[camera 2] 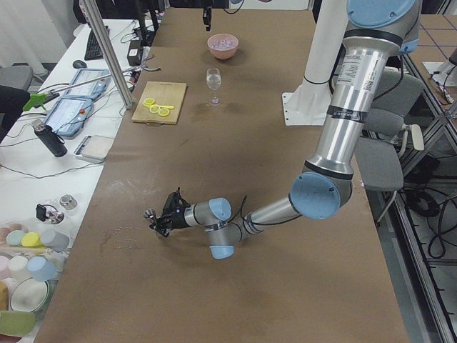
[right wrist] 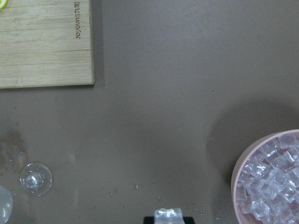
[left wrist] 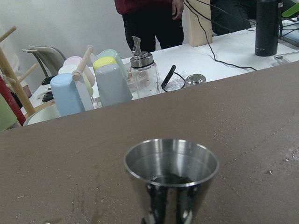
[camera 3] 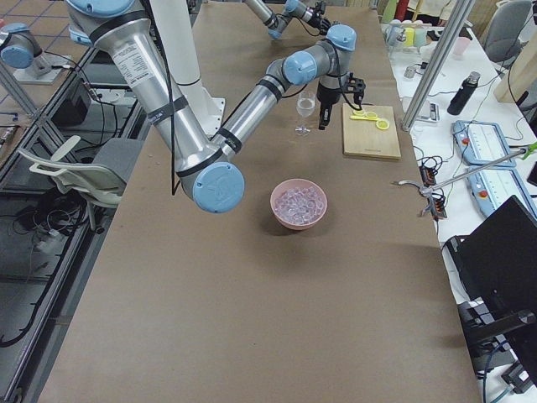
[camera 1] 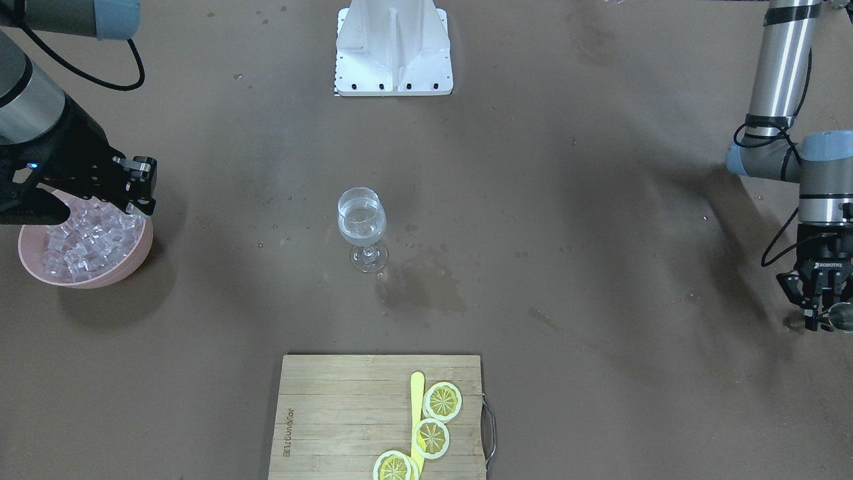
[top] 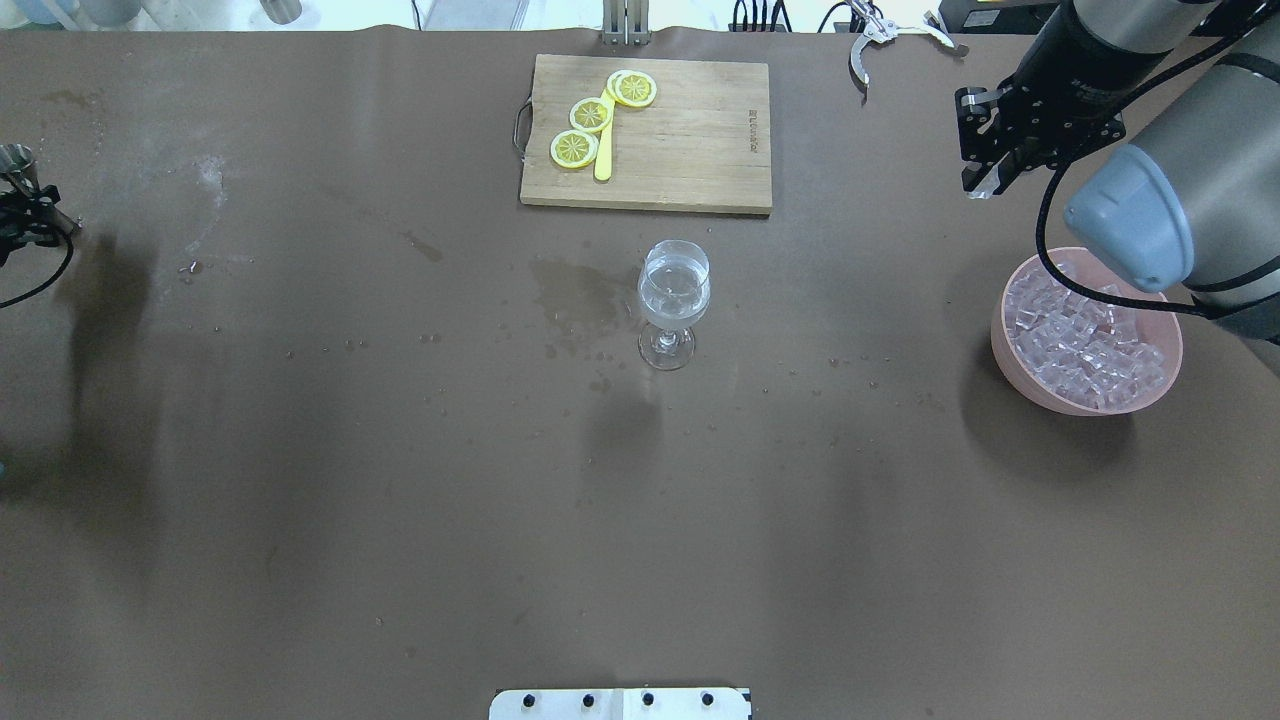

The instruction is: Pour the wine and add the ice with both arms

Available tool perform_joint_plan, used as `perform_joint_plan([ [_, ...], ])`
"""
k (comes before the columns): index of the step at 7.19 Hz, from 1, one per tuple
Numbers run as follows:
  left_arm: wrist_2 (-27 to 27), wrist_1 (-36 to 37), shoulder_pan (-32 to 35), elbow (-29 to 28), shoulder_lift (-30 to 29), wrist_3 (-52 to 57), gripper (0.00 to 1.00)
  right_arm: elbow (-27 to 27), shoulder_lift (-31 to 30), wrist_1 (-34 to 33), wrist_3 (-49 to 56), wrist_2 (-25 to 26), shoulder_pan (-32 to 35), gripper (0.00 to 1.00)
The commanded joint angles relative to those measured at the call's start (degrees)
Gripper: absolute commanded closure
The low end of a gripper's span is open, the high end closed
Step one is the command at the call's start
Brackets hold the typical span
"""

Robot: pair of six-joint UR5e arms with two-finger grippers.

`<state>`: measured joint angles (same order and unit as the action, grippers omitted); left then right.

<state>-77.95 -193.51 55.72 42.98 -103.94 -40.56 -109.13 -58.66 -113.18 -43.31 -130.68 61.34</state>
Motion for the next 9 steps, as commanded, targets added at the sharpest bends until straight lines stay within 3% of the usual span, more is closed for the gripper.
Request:
perform_joint_plan([
  [1,-0.1,0.1,0.2,3.6,0.2,0.0,0.97,0.0,0.0,0.0,0.0,0.2,0.1,1.00],
  [4,1.3,2.8,1.3,13.8,2.8,0.1,1.00,-0.6,0.1,0.0,0.0,0.3,0.4,1.00],
  [6,2.3,17.1,1.3,27.1,3.9,0.8,1.00,-1.4,0.0,0.1,0.0,0.4,1.1,1.00],
  [9,6.8,46.9,-0.2,52.5,1.7,2.7,1.00,-1.5,0.0,0.1,0.4,0.1,3.2,1.00],
])
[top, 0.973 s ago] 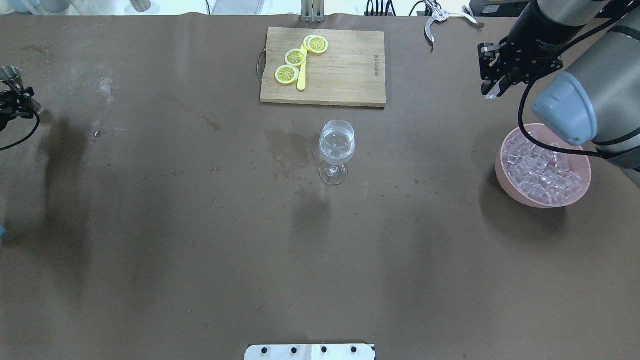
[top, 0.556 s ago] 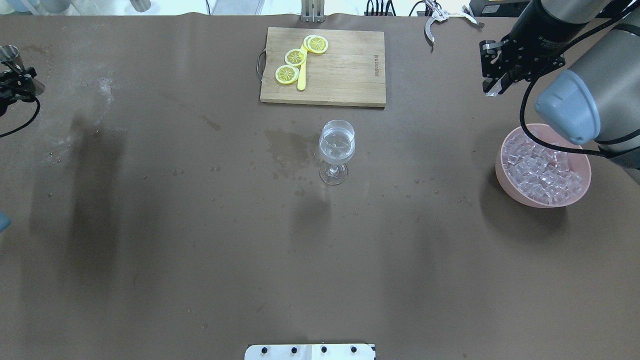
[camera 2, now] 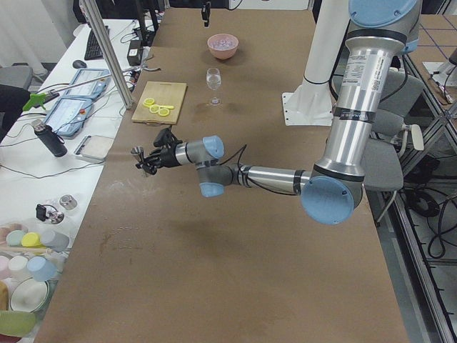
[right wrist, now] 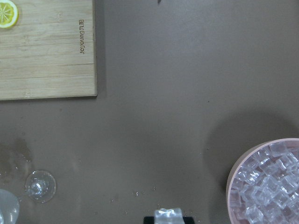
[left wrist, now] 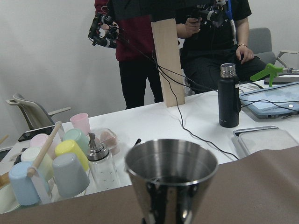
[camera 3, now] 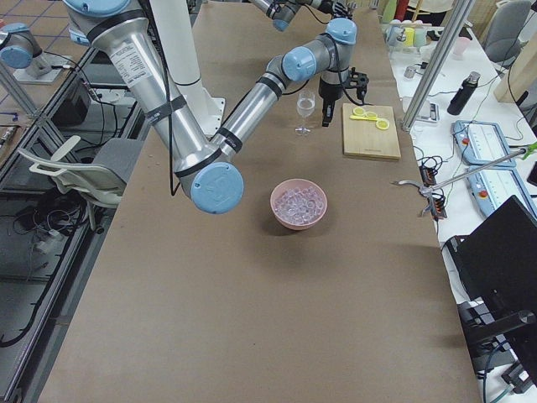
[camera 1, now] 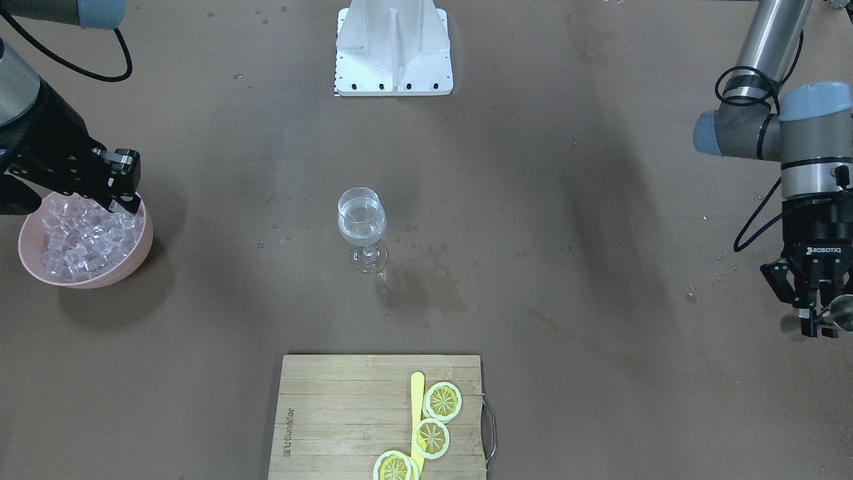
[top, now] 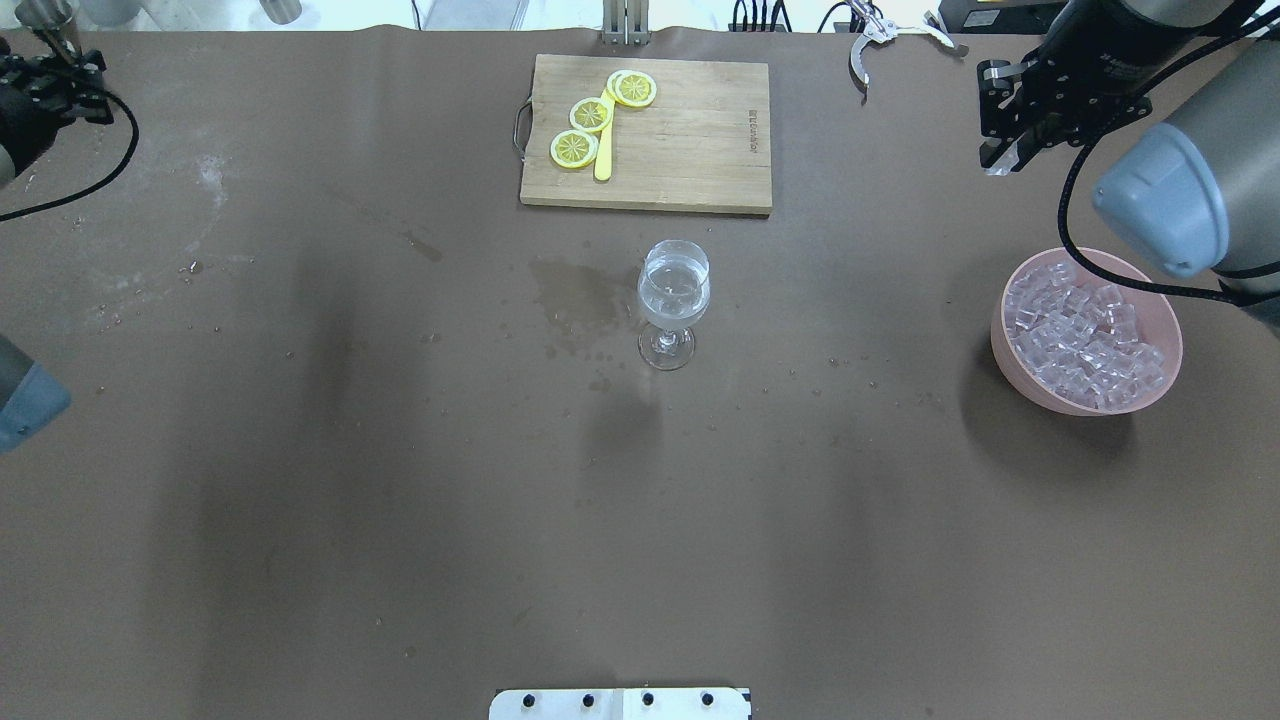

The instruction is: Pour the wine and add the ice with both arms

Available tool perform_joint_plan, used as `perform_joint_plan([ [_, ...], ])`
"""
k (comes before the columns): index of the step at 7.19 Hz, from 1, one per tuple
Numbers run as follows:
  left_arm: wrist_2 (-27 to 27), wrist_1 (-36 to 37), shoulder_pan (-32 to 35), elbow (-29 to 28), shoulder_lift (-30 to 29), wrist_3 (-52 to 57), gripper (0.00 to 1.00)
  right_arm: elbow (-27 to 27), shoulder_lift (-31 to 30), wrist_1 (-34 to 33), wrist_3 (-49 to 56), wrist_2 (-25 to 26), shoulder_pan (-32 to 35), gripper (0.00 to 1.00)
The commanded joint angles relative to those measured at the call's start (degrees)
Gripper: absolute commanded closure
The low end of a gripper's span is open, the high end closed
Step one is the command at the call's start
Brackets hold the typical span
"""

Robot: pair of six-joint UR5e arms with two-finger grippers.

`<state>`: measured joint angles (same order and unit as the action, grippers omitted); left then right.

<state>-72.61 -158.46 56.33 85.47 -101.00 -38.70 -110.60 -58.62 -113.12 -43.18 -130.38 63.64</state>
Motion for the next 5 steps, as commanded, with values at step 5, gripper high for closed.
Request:
perform_joint_plan([
  [5,26.0,49.4,-23.0,24.8,-18.0,5.5,1.00,-0.7,0.5,0.0,13.4,2.2,2.2,1.00],
])
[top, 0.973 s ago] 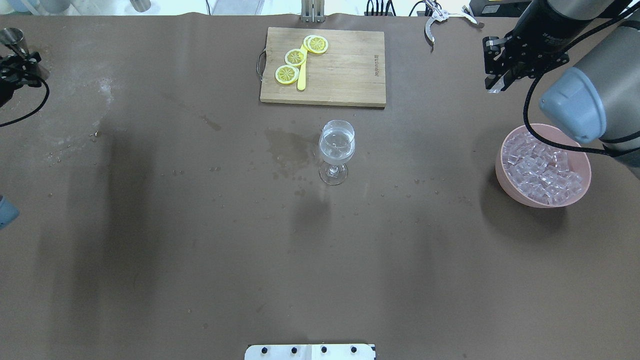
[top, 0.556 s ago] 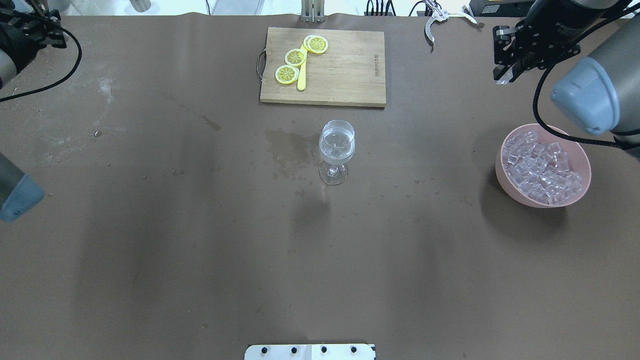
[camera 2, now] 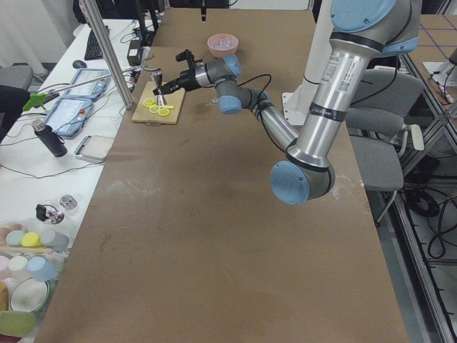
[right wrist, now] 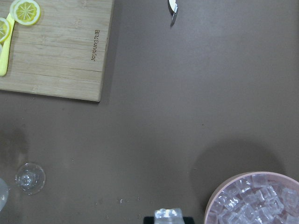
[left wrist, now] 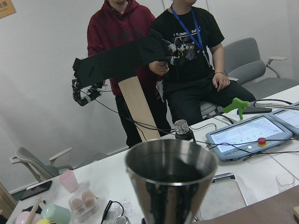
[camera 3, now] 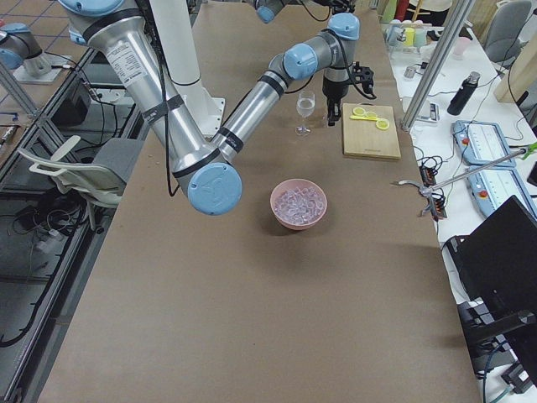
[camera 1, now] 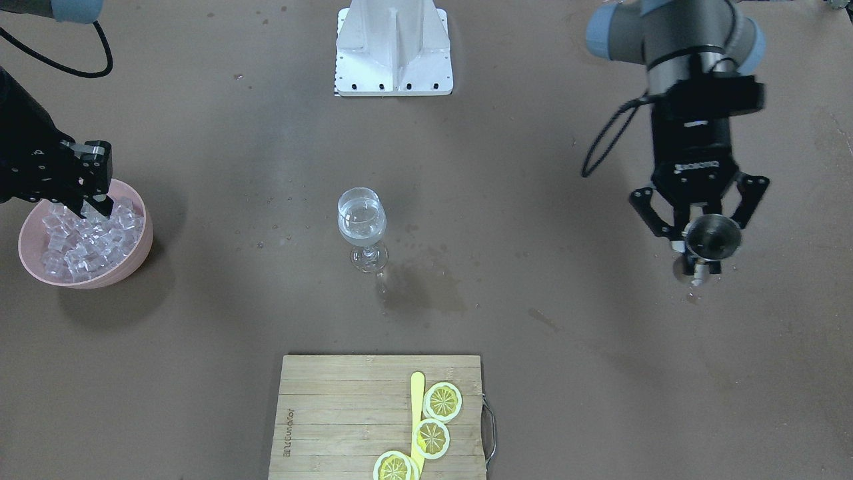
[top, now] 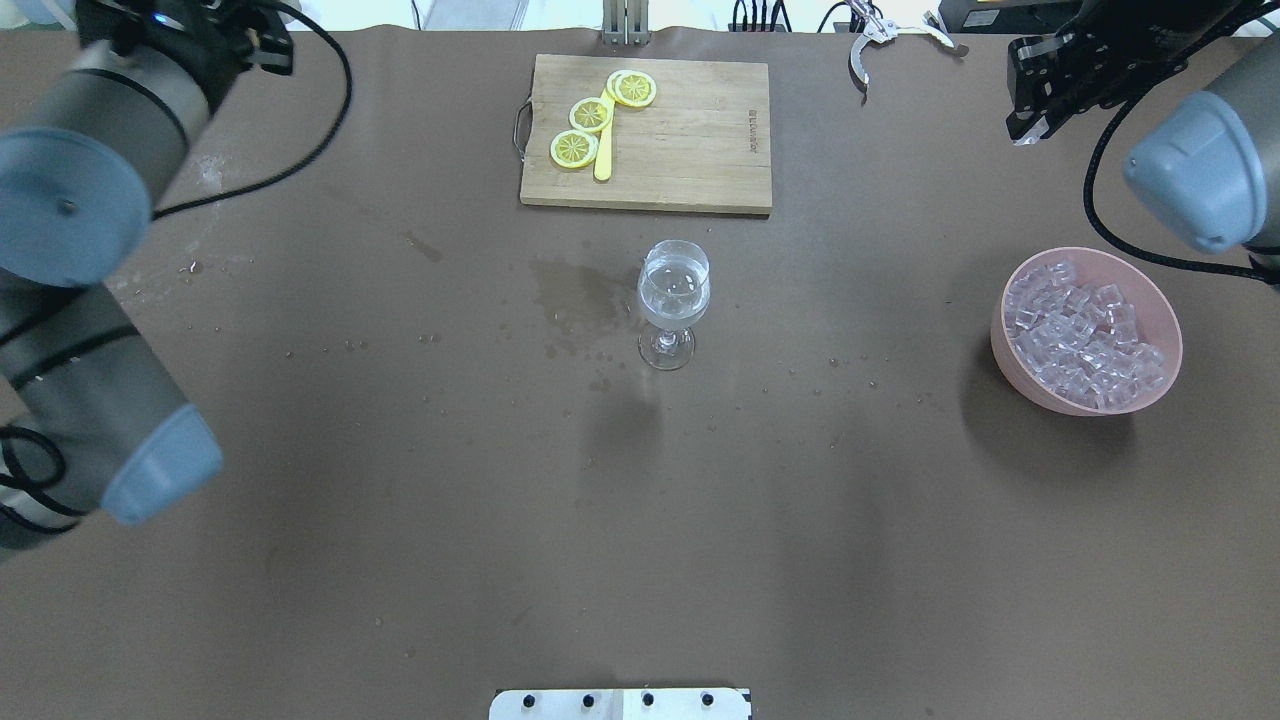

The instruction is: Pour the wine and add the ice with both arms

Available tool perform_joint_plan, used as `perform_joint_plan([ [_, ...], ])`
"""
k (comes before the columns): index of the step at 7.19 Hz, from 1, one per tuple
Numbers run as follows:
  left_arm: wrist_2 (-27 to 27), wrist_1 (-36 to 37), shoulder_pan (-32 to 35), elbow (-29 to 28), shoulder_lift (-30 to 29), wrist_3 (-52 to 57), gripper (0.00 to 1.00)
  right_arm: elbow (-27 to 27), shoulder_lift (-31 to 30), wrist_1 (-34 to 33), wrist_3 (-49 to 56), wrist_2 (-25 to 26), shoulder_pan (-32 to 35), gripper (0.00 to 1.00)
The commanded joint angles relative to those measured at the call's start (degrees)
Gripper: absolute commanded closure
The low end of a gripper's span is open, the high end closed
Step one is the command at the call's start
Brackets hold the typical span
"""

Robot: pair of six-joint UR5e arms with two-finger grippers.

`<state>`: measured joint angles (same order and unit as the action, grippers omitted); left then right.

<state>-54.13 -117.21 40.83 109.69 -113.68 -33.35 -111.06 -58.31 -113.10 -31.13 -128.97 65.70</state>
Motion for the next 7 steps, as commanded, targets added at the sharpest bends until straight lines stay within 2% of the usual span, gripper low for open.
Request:
perform_joint_plan([
  [1,11.8,11.9,-12.0,0.6,-8.3,0.0,1.00,-0.9,0.2,0.0,1.3,1.3,0.1,1.00],
  [2,15.8,15.2,-15.7,0.4,-10.0,0.0,1.00,-1.3,0.3,0.0,1.3,1.7,0.2,1.00],
  [4,19.1,20.8,-19.2,0.2,-12.1,0.0,1.00,-3.5,0.2,0.0,1.2,3.5,0.5,1.00],
  [7,19.1,30.8,-19.3,-1.8,-17.3,0.0,1.00,-5.6,0.1,0.1,1.1,6.9,0.6,1.00],
])
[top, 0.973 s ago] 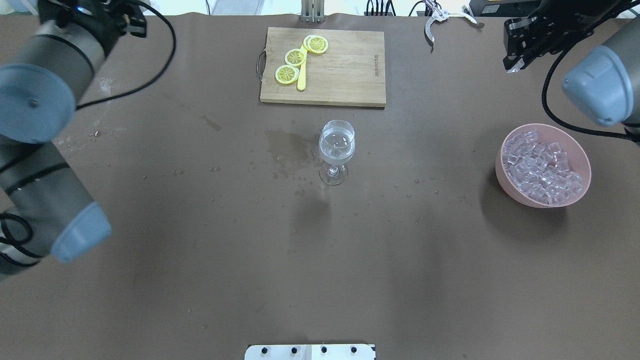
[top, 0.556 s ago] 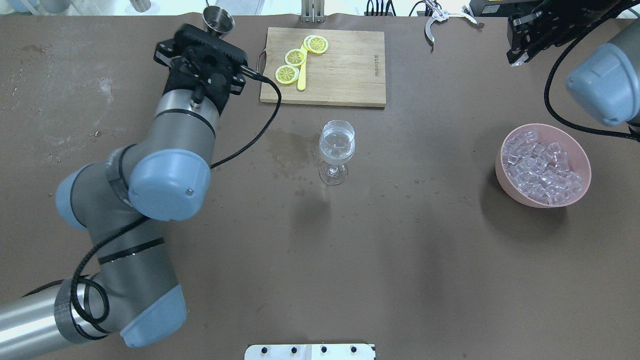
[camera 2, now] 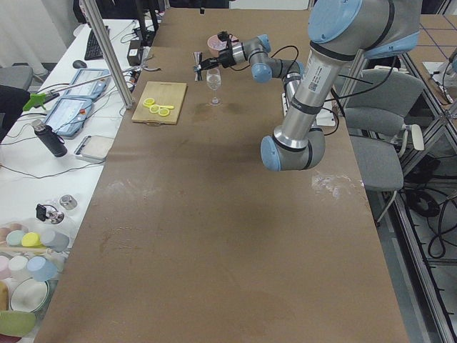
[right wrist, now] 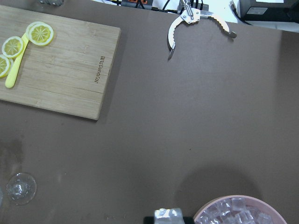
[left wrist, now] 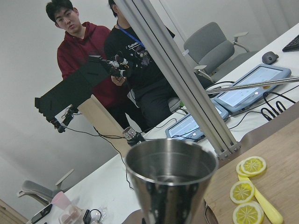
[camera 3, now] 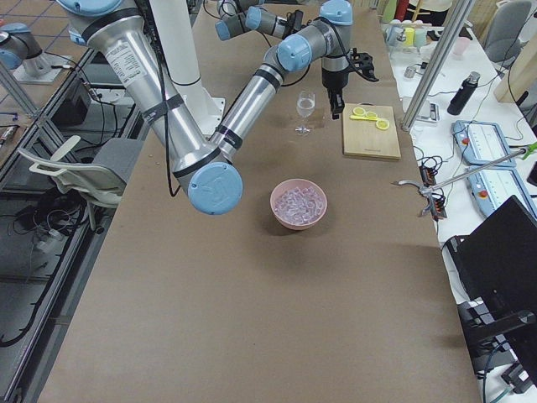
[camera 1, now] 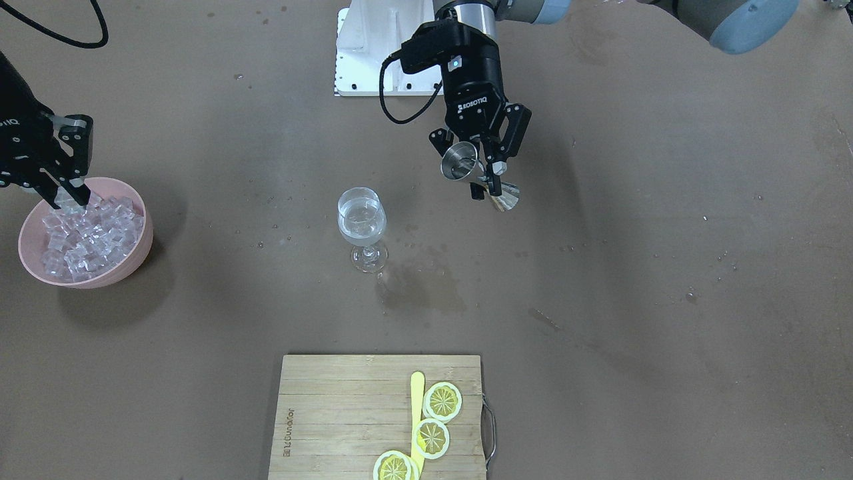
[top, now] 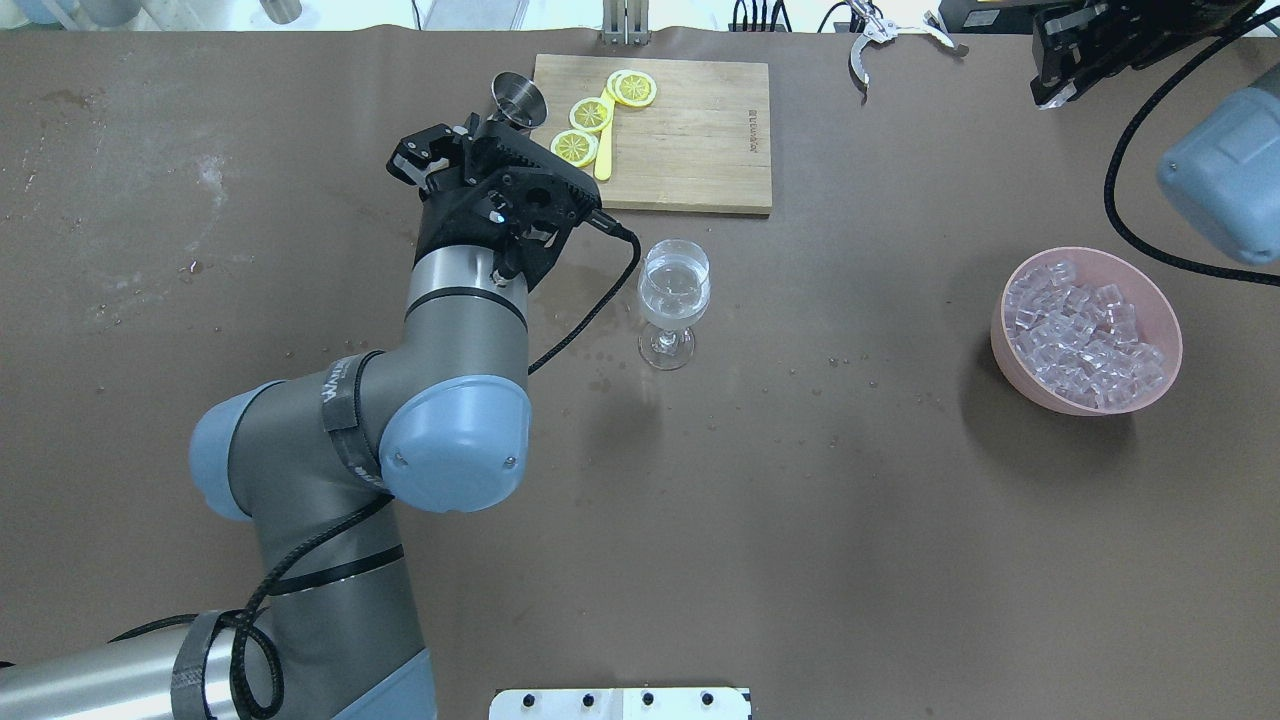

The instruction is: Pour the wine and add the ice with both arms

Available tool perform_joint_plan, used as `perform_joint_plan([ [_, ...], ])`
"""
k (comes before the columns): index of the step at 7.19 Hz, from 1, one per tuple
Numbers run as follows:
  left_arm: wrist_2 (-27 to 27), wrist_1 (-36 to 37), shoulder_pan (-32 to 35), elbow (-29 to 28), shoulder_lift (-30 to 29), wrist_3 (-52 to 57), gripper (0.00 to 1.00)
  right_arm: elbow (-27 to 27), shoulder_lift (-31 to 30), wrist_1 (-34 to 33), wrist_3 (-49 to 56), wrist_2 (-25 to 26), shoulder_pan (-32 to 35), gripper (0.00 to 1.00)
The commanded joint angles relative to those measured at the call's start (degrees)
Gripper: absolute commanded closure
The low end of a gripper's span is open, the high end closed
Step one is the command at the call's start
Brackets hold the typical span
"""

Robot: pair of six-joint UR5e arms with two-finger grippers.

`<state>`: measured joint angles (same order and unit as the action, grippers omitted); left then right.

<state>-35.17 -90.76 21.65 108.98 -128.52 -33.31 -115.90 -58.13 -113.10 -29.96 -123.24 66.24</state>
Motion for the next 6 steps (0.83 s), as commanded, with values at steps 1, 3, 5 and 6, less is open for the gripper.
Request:
perform_joint_plan([
  [1,0.2,6.6,-0.1,-3.1,-5.1,0.0,1.00,-0.7,-0.1,0.0,-0.2,1.6,0.0,1.00],
  [3,1.6,10.9,-0.3,-4.8,-7.9,0.0,1.00,-0.7,0.0,0.0,-0.5,0.9,0.0,1.00],
  [5,3.5,16.0,-0.6,-5.2,-9.6,-0.1,1.00,-0.7,-0.7,-0.3,-1.0,-0.4,-0.3,1.00],
  [6,4.0,18.7,-1.1,-6.8,-11.9,-0.1,1.00,-0.6,-0.8,-0.4,-1.0,-0.4,-0.2,1.00],
])
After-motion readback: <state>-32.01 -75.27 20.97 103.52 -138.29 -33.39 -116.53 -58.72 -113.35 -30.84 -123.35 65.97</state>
